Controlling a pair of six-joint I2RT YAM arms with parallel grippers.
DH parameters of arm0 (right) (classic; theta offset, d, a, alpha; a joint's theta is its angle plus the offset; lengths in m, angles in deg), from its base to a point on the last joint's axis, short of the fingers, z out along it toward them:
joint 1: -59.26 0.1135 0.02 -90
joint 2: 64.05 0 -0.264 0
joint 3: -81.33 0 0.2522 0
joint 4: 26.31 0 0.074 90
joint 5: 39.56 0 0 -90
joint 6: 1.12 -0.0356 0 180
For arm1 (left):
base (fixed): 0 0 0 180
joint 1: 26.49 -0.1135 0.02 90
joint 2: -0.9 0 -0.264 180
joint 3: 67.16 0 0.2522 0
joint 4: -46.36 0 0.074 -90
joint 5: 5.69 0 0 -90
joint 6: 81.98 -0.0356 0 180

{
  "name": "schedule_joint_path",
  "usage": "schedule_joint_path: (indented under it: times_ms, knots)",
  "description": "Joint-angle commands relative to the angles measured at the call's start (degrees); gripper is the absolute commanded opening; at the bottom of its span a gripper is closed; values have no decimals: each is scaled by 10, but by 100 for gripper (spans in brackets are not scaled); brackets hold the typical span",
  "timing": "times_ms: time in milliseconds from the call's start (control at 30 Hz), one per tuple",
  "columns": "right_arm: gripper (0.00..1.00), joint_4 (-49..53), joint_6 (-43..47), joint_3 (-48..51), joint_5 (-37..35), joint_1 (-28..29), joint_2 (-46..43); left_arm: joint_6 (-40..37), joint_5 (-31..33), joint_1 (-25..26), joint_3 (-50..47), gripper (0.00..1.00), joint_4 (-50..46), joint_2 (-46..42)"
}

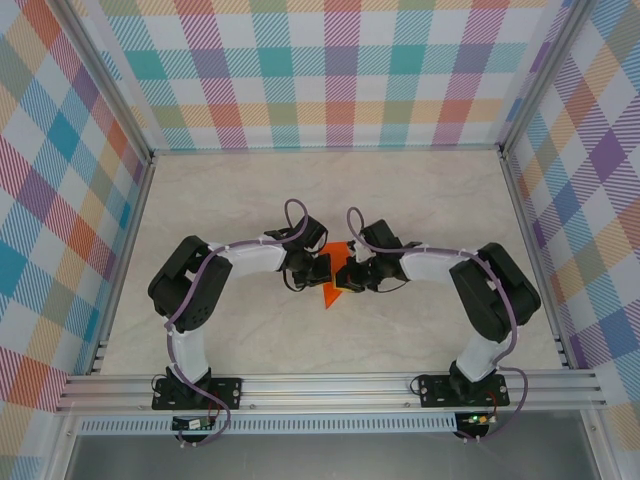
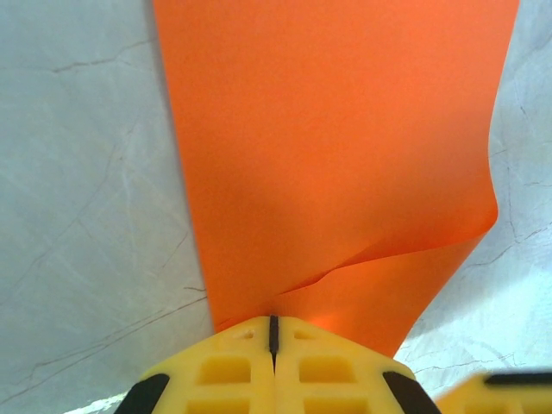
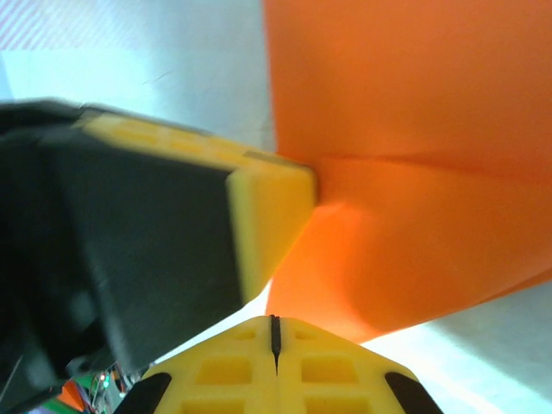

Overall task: Fold a paper plane with a square sheet of paper (pick it up from the middle)
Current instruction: Third fold the triangle at the center of the table.

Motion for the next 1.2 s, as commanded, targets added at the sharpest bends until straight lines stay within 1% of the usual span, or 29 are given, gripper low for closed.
schedule_joint_path:
  times_ms: [0, 167, 433, 700, 1000, 1167]
  knots:
    - [3, -54, -18, 25, 25, 20, -17, -10, 47, 7, -9, 0, -63, 20]
    - [2, -60, -34, 38, -5, 42, -19, -4, 62, 8, -12, 0, -65, 15]
    - [2, -57, -34, 37, -16, 55, 5, 0, 77, 8, -14, 0, -70, 7]
    - [2, -56, -31, 44, -21, 60, 16, 3, 94, 8, -13, 0, -72, 1]
    - [3, -60, -36, 50, -27, 61, 23, 0, 93, 8, -7, 0, -72, -3]
    - [2, -74, -46, 51, -36, 60, -2, -4, 89, 8, -8, 0, -70, -4]
